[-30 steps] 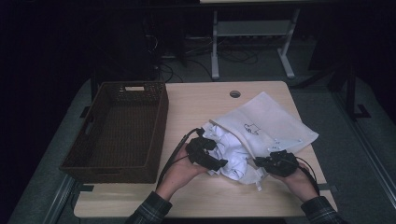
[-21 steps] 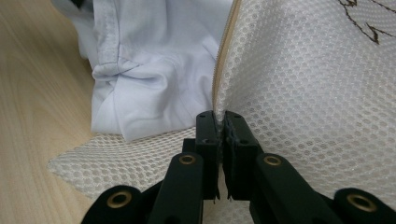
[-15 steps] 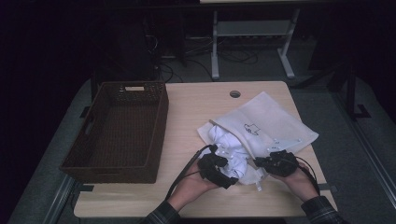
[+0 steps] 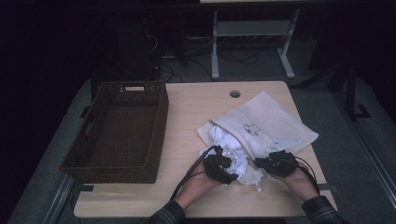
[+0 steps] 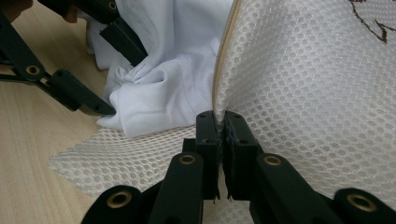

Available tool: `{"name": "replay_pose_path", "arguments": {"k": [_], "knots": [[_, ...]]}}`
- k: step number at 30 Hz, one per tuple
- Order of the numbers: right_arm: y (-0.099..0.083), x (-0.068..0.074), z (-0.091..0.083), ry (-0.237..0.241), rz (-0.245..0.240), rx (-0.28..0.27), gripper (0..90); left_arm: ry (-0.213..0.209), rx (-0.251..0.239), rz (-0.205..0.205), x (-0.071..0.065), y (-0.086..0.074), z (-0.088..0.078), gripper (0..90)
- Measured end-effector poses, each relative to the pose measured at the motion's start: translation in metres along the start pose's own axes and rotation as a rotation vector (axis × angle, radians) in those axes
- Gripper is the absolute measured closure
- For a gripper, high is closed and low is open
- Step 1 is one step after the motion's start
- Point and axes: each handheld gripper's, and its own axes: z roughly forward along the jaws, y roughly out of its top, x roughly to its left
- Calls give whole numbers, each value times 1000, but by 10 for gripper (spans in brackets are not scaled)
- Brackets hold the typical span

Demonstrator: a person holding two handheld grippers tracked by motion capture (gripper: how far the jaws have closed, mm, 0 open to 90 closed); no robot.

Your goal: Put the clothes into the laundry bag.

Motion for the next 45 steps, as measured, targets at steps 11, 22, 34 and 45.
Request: {"name": "replay_pose_path", "arguments": {"k": [11, 22, 34, 45], "knots": [[1, -1, 0, 6, -6, 1, 848, -3, -15, -8, 6, 0, -2, 824], [4, 2, -7, 5, -9, -43, 852, -22, -86, -5, 3, 27, -19, 851], [11, 6, -21, 24, -6, -118, 862, 5, -106, -88, 12, 48, 0, 851], [11, 5, -22, 19, 0, -120, 861, 0, -125, -112, 11, 52, 23, 819]]}}
